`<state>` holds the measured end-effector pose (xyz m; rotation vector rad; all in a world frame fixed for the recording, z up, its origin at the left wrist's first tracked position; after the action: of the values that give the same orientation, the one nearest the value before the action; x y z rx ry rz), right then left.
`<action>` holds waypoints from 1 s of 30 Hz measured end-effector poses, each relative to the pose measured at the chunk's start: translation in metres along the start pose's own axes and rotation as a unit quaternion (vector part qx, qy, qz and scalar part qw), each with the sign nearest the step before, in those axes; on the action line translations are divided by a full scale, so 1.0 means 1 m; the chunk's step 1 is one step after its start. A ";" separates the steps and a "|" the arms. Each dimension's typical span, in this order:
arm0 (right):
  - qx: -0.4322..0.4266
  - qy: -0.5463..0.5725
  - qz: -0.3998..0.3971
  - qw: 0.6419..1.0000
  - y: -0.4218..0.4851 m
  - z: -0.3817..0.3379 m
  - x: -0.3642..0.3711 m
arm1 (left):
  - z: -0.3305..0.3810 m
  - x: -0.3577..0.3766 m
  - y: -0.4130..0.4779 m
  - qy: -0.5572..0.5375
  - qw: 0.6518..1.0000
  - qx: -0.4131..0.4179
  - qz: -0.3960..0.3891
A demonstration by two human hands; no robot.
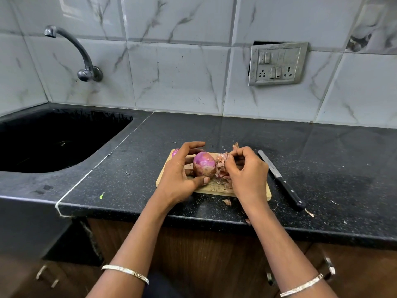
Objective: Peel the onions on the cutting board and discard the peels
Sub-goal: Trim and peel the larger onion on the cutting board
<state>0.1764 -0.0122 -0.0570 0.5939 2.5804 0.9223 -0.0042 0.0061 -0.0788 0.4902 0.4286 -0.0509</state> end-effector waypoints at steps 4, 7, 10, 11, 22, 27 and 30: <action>0.010 0.018 -0.014 1.000 -0.001 0.000 0.000 | -0.002 0.003 0.001 0.000 1.000 -0.007 -0.005; -0.029 0.025 -0.075 0.996 -0.003 -0.010 0.010 | -0.001 0.002 0.001 0.010 1.000 0.005 -0.005; -0.051 0.037 -0.130 0.990 -0.006 -0.016 0.018 | 0.000 0.002 0.001 0.017 1.000 0.015 -0.006; -0.053 0.039 -0.131 0.989 -0.006 -0.016 0.017 | 0.001 0.002 0.001 0.017 1.000 0.018 -0.007; -0.066 0.081 -0.104 0.989 -0.004 -0.014 0.011 | 0.004 0.000 -0.001 0.015 1.000 0.019 0.007; -0.067 0.054 -0.088 0.992 -0.003 -0.015 0.008 | 0.005 -0.001 -0.001 0.008 1.000 0.014 0.004; -0.058 0.047 -0.090 0.993 -0.004 -0.014 0.008 | 0.003 0.000 -0.001 0.006 1.000 0.009 0.004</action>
<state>0.1622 -0.0186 -0.0507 0.2867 2.5884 1.0534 -0.0035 0.0034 -0.0763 0.5093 0.4389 -0.0435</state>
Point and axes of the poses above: each hand's wrist, its own y-axis towards the middle knuckle, its own x-axis out of the palm, z = x × y, the point moved 7 cm from there along y, towards the middle knuckle, and after that the axes turned 12 degrees about y, right-handed, at the moved point
